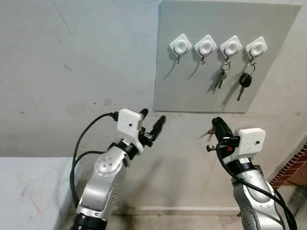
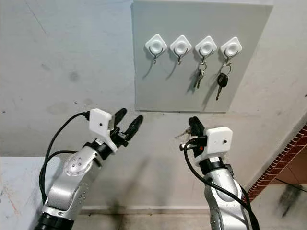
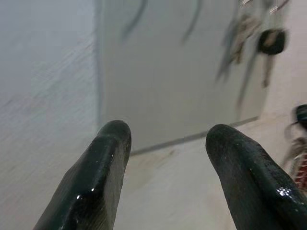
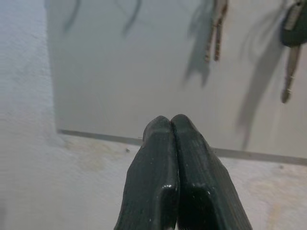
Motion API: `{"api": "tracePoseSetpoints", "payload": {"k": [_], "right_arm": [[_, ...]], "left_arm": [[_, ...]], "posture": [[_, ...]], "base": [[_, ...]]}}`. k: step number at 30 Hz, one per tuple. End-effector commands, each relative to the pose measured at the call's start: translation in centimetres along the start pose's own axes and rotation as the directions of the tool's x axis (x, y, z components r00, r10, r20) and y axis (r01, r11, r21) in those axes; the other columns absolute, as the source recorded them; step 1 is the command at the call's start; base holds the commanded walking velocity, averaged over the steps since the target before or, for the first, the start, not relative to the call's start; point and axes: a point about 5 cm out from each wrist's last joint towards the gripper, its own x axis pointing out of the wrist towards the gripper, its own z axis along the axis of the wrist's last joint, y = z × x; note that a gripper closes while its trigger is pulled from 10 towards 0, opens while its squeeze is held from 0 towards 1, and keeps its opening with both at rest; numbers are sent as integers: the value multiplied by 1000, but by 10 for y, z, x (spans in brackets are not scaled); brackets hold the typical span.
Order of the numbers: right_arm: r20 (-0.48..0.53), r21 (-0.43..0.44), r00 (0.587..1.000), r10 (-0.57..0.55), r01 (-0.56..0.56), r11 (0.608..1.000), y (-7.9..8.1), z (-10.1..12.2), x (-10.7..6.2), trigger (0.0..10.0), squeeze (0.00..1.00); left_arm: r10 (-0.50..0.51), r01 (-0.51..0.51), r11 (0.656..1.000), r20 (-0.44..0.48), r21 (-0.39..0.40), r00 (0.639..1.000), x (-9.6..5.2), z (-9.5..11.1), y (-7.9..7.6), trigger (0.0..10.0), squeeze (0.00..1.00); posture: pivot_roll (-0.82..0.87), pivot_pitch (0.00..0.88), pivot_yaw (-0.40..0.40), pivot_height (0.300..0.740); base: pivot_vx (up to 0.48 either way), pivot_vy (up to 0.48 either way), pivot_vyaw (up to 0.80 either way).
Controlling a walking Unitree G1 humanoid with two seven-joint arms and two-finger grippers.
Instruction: Hang keys on a hook
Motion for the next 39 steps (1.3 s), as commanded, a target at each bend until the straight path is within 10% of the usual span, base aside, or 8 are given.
{"api": "tracePoseSetpoints", "payload": {"k": [1,39], "right_arm": [[9,23,1000,26,-26,999,4,3,5,10000,0],[261,26,948,182,-195,980,8,60,92,10000,0]], "left_arm": [[-31,31,999,31,16,999,4,12,-3,10000,0],[-64,70,996,109,-48,992,22,46,-8,10000,0]], "posture": [[-32,15,24,740],[-25,8,31,740]], "base": [[0,0,0],[0,0,0]]}}
